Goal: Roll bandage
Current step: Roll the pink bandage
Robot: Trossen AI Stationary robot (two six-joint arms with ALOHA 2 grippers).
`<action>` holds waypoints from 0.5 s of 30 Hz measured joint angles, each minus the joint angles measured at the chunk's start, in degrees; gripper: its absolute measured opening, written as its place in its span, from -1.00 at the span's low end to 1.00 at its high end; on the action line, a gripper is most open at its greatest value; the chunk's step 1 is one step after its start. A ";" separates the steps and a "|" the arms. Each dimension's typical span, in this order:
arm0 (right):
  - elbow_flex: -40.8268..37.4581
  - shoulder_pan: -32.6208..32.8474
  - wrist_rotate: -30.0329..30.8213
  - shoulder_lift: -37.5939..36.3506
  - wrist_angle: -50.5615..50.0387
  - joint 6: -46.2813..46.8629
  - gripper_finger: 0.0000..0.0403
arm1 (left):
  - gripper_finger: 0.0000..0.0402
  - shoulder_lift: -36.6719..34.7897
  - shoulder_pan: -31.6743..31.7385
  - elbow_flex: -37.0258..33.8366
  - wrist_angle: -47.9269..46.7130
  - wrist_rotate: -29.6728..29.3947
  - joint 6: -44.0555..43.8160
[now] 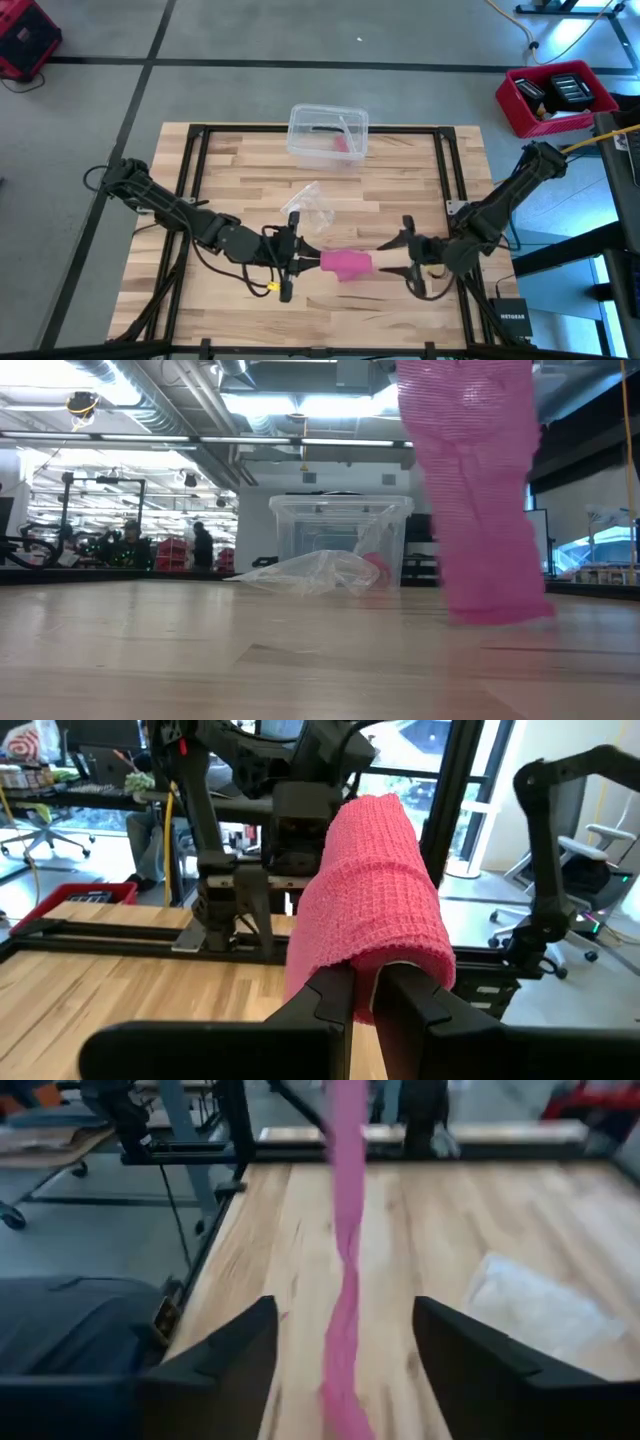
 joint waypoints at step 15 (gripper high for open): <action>-10.95 1.08 2.48 14.66 25.69 1.43 0.25 | -0.89 0.00 0.15 0.00 -0.18 -0.27 -0.29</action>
